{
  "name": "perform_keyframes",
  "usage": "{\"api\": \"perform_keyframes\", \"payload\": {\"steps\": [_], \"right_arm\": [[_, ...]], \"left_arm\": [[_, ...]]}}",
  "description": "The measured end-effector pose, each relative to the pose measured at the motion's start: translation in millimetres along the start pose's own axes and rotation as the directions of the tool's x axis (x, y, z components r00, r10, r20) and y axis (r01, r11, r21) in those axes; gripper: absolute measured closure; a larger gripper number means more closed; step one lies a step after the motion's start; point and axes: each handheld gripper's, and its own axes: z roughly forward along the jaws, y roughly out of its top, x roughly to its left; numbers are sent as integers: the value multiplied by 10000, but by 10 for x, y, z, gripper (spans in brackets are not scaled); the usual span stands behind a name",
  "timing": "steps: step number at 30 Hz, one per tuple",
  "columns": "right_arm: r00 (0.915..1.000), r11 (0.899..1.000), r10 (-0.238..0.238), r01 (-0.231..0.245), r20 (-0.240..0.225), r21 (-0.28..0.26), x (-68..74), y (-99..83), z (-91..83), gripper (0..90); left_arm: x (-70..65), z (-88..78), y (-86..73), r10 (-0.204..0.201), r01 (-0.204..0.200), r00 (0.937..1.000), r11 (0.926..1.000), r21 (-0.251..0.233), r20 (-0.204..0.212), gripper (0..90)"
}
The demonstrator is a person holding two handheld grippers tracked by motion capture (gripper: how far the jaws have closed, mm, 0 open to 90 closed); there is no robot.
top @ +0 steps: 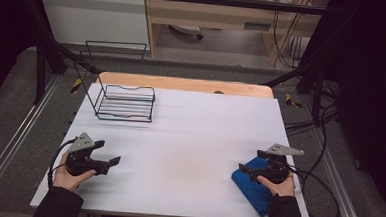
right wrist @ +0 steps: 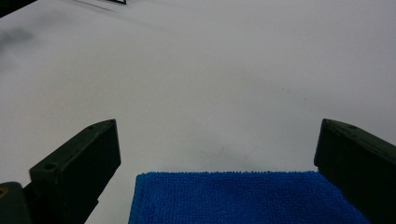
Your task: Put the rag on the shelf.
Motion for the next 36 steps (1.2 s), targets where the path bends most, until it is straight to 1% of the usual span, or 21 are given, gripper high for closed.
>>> {"api": "perform_keyframes", "payload": {"steps": [3, 5, 10, 12, 15, 17, 22, 24, 27, 29, 31, 32, 35, 36], "right_arm": [[10000, 10000, -69, 69, 41, -4, -4, 0, -8, 11], [10000, 10000, -15, 15, 42, 25, -1, 2, -12, 12], [9999, 9999, -111, 110, 65, 118, 20, 4, -8, 19], [10000, 9998, -75, 74, 60, 170, 57, 18, -2, 27], [9999, 9997, -157, 157, 43, 207, 82, 27, 8, 37], [9997, 9988, -204, 199, 98, 451, 129, 35, 26, 40], [9993, 9972, -343, 331, 164, 672, 209, 26, 57, 62], [9990, 9953, -392, 372, 210, 898, 243, 23, 65, 76], [9986, 9919, -498, 475, 168, 1180, 293, 19, 72, 120], [9984, 9899, -571, 566, 2, 1300, 330, 10, 64, 184], [9979, 9878, -643, 643, -47, 1418, 361, -10, 66, 238], [9977, 9854, -680, 684, -83, 1561, 374, -21, 66, 276], [9970, 9801, -766, 771, -96, 1828, 408, -54, 75, 364], [9971, 9800, -756, 756, -70, 1842, 416, -63, 79, 390]], "left_arm": [[4, 2, -1, -19, 19, 10000, 10000, 10, 0, 97], [5, 1, -6, 1, -1, 10000, 10000, 64, -36, 97], [8, -3, -14, -62, 62, 10000, 10000, 24, -32, 98], [8, 5, -21, -87, 87, 10000, 10000, 42, -47, 103], [14, 11, -31, -59, 60, 10000, 9999, 116, -46, 103], [17, 8, -35, -57, 58, 10000, 9999, 124, -38, 104], [13, 8, -39, -78, 79, 10000, 9999, 120, -46, 103], [13, 8, -39, -82, 82, 10000, 9999, 122, -52, 103], [13, 2, -38, -96, 97, 9999, 9999, 121, -107, 103], [15, -3, -36, -96, 98, 9998, 9999, 99, -176, 102], [17, -3, -36, -113, 114, 9998, 9999, 85, -190, 102], [17, -2, -37, -97, 99, 9998, 9999, 117, -196, 102], [10, -1, -37, -67, 70, 9998, 9999, 145, -192, 102], [7, -2, -36, -66, 69, 9998, 9999, 132, -184, 103]]}}
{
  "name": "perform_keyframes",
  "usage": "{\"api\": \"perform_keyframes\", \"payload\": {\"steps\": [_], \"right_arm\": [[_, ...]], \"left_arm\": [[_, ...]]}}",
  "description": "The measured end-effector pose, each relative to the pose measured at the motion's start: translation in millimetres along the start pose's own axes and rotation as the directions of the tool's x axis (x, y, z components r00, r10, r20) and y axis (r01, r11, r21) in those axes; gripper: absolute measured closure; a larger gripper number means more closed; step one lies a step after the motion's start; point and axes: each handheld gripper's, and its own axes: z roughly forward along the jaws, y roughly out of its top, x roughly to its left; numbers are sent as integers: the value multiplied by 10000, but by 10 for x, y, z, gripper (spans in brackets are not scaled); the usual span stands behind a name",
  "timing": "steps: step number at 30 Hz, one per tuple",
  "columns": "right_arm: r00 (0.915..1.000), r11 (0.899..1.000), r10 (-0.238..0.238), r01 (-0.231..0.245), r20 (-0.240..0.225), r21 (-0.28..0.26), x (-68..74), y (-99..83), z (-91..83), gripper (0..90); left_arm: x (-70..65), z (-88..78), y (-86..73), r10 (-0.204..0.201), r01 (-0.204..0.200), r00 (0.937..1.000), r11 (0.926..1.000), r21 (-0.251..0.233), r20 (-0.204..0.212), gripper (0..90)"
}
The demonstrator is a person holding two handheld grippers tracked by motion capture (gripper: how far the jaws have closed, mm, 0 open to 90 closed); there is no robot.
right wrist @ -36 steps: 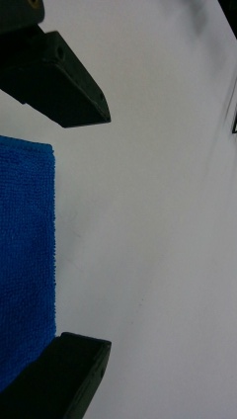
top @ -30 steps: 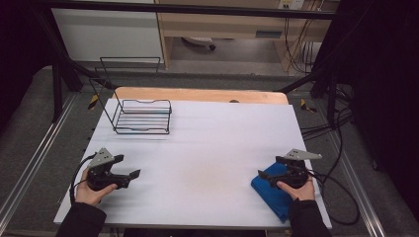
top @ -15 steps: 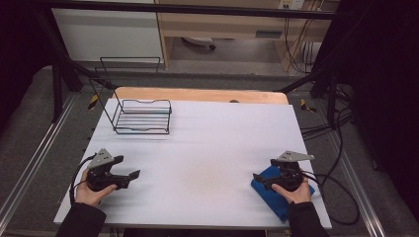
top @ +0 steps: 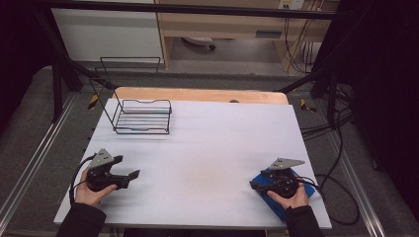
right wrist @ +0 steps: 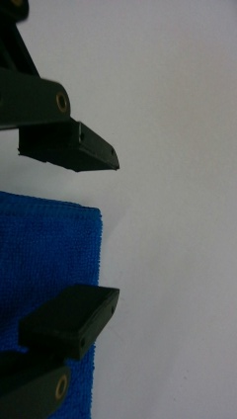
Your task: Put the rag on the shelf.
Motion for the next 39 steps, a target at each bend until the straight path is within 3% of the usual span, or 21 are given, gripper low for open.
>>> {"api": "perform_keyframes", "payload": {"steps": [1, 2, 6, 12, 18, 21, 24, 27, 31, 36, 39], "right_arm": [[10000, 10000, 0, 0, 0, 0, 0, 0, 0, 390], [9999, 9999, -118, 118, 69, 50, 10, -10, 16, 478], [9994, 9987, -304, 297, 172, 410, 27, -20, 73, 576], [9960, 9941, -785, 751, 424, 778, 59, -49, 140, 621], [9850, 9863, -1424, 1328, 978, 983, 135, -51, 174, 647], [9843, 9865, -1415, 1312, 1060, 982, 134, -52, 174, 680], [9784, 9831, -1629, 1500, 1276, 1047, 130, -52, 173, 772], [9772, 9824, -1670, 1536, 1308, 1066, 117, -46, 169, 814], [9824, 9870, -1390, 1271, 1245, 987, 95, -29, 154, 837], [9873, 9941, -1012, 956, 1221, 511, 75, 3, 107, 841], [9930, 9982, -587, 594, 1022, -42, 45, 56, 56, 842]], "left_arm": [[-2, 0, 1, 1, -1, 10000, 10000, -9, 22, 103], [-3, 2, 0, 18, -18, 10000, 10000, -7, 21, 104], [-2, 10, -1, 30, -31, 10000, 10000, 57, 52, 105], [-10, 15, 2, 62, -62, 10000, 9999, 82, 53, 107], [-3, 7, -4, -37, 37, 10000, 10000, 33, 28, 109], [0, 2, -1, -61, 61, 10000, 10000, 21, 10, 109], [0, 4, -1, -52, 52, 10000, 10000, 32, 11, 110], [0, 8, -3, -64, 64, 10000, 10000, 42, 9, 110], [4, 2, -2, -85, 85, 10000, 10000, 16, 2, 111], [8, 1, -1, -77, 77, 10000, 10000, 18, -23, 111], [9, 6, -1, -62, 63, 10000, 10000, 68, -37, 111]]}}
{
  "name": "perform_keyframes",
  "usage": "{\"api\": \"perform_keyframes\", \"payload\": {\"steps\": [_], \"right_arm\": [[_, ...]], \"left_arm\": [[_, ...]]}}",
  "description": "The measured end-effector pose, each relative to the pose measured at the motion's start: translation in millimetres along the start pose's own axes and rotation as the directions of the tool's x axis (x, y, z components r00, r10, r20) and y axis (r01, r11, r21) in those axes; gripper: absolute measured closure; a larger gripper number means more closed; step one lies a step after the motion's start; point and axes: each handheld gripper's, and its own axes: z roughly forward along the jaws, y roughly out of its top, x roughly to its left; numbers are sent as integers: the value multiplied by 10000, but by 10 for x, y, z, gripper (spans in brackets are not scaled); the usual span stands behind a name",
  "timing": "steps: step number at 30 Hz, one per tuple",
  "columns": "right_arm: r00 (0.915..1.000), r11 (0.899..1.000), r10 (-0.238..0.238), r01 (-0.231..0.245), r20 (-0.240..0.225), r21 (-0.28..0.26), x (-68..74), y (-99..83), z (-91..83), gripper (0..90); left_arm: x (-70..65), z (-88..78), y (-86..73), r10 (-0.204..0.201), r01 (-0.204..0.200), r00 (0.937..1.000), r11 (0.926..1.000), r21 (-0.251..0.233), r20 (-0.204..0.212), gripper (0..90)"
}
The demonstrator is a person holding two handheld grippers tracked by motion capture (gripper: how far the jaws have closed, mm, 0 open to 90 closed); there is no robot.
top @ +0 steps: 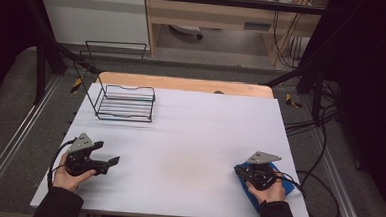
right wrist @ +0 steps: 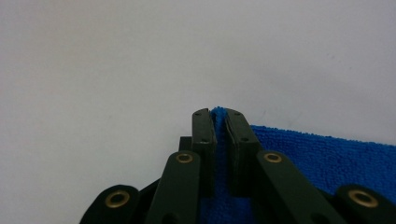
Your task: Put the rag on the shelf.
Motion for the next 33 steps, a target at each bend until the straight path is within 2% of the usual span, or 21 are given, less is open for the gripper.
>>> {"api": "perform_keyframes", "payload": {"steps": [6, 8, 14, 17, 25, 33], "right_arm": [[9972, 9961, 547, -580, -504, -659, 31, 175, -15, 843], [9969, 9951, 506, -554, -598, -814, 61, 243, 6, 842], [9934, 9943, 576, -661, -991, -841, 171, 414, 134, 843], [9932, 9941, 555, -646, -1021, -877, 213, 475, 185, 843], [9899, 9971, 214, -313, -1400, -691, 451, 731, 497, 845], [9874, 9978, 177, -275, -1575, -605, 619, 921, 729, 845]], "left_arm": [[1, 0, 2, 7, -7, 10000, 10000, -6, -30, 111], [2, 2, 0, 6, -6, 10000, 10000, 16, -49, 110], [2, 5, -3, 28, -28, 10000, 10000, 40, -47, 109], [3, 7, -4, 17, -17, 10000, 10000, 42, -45, 108], [5, 1, -4, -7, 7, 10000, 10000, -1, -33, 108], [7, 2, -5, -3, 3, 10000, 10000, 4, -32, 108]]}}
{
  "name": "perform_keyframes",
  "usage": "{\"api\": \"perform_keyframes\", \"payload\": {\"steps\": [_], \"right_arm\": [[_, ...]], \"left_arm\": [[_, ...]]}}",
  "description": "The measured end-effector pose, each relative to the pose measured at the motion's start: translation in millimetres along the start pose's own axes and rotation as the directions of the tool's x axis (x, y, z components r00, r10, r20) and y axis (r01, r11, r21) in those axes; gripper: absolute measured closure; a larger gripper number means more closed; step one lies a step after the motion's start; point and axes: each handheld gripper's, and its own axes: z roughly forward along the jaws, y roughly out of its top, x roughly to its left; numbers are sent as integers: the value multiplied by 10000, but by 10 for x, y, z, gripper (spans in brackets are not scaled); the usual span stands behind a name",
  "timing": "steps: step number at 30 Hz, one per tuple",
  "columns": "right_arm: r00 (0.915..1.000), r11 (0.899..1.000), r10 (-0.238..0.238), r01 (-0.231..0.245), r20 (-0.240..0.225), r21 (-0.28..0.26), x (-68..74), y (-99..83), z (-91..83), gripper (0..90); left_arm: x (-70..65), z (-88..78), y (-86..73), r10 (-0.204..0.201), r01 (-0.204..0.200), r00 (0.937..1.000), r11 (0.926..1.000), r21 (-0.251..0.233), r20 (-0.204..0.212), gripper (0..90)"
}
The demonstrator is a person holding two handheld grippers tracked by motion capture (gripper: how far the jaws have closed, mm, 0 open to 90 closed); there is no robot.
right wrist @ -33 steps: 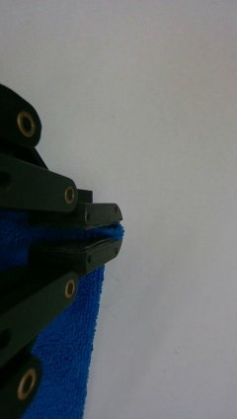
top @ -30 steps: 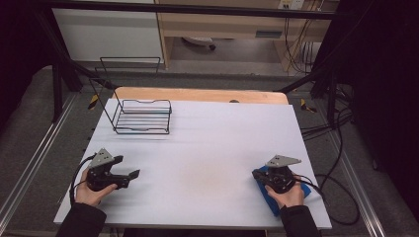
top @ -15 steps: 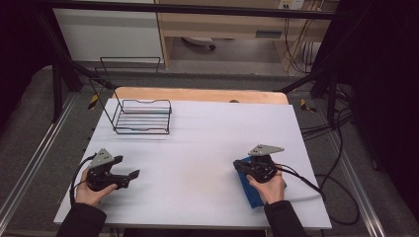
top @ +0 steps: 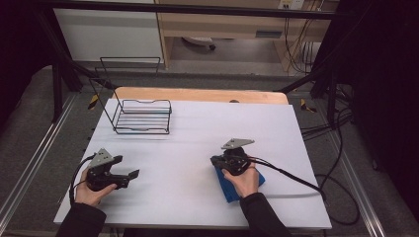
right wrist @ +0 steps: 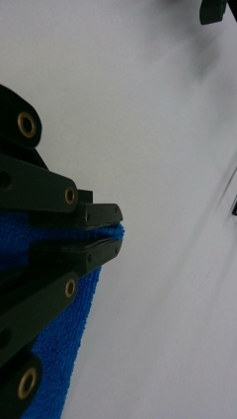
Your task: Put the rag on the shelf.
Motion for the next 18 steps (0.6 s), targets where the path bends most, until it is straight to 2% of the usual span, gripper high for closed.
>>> {"api": "perform_keyframes", "payload": {"steps": [4, 13, 18], "right_arm": [[9997, 9998, 162, -164, -207, -84, 80, 107, 175, 845], [9991, 9995, 101, -113, -415, -279, 213, 278, 456, 846], [9984, 9997, 77, -90, -552, -240, 348, 374, 714, 846]], "left_arm": [[4, 1, -2, -12, 12, 10000, 10000, 11, 7, 108], [9, 4, -2, 6, -6, 10000, 10000, 49, 15, 108], [9, 6, -4, -2, 2, 10000, 10000, 66, 25, 108]]}}
